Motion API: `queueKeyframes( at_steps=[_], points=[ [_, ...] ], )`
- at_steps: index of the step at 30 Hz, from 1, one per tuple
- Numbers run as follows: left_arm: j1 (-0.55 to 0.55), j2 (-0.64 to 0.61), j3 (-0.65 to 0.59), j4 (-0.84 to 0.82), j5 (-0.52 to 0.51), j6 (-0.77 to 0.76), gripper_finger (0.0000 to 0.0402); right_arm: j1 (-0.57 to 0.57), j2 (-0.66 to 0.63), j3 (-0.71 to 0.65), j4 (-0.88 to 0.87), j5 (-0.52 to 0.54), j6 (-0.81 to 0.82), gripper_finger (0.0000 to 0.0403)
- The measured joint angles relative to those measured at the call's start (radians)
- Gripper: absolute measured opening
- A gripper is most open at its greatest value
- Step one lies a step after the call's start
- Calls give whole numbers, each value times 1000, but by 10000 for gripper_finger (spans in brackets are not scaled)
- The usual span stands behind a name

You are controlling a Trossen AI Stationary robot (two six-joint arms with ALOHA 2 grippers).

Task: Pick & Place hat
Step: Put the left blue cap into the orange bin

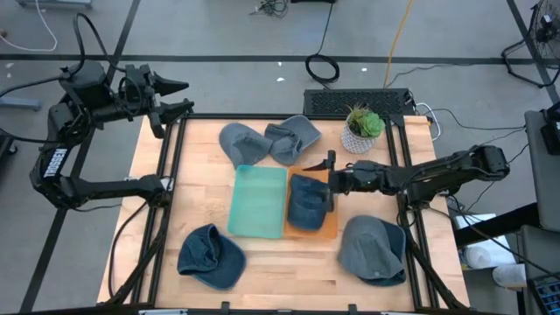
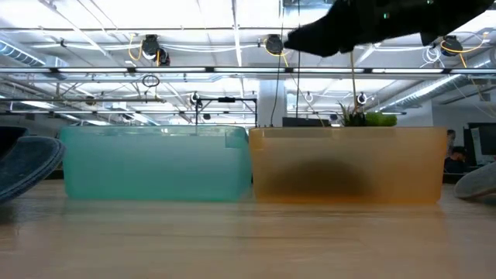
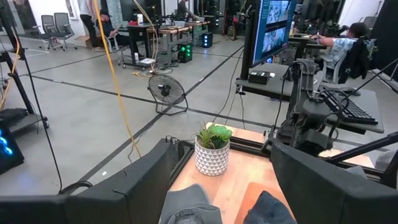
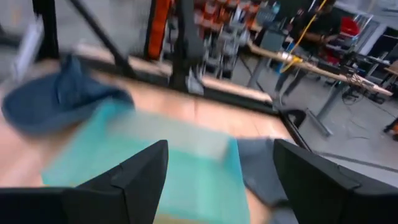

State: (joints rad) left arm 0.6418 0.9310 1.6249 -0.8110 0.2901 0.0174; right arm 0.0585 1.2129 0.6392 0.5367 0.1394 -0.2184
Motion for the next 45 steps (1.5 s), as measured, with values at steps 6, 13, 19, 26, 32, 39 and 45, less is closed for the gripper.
queueKeyframes(
  at_steps=[6, 13, 19, 26, 32, 39, 45],
  points=[
    [0, 0, 0, 0, 0, 5, 285, 65, 0, 0, 103, 73, 117, 281],
    [0, 0, 0, 0, 0, 7, 285, 121, 0, 28, 182, 102, 203, 281],
    [0, 0, 0, -1, 74, -12, 285, 140, 0, 168, 32, 128, 193, 281],
    [-39, 0, 0, -93, 131, -122, 285, 118, 0, 380, -287, 127, 214, 281],
    [-112, 0, 0, -210, 92, -189, 285, 89, 0, 465, -314, 122, 250, 282],
    [-239, 0, 0, -290, 48, -253, 285, 33, 0, 562, -465, 117, 317, 282],
    [-387, 22, 0, -376, 48, -444, 285, -2, 0, 623, -506, 53, 349, 282]
  ],
)
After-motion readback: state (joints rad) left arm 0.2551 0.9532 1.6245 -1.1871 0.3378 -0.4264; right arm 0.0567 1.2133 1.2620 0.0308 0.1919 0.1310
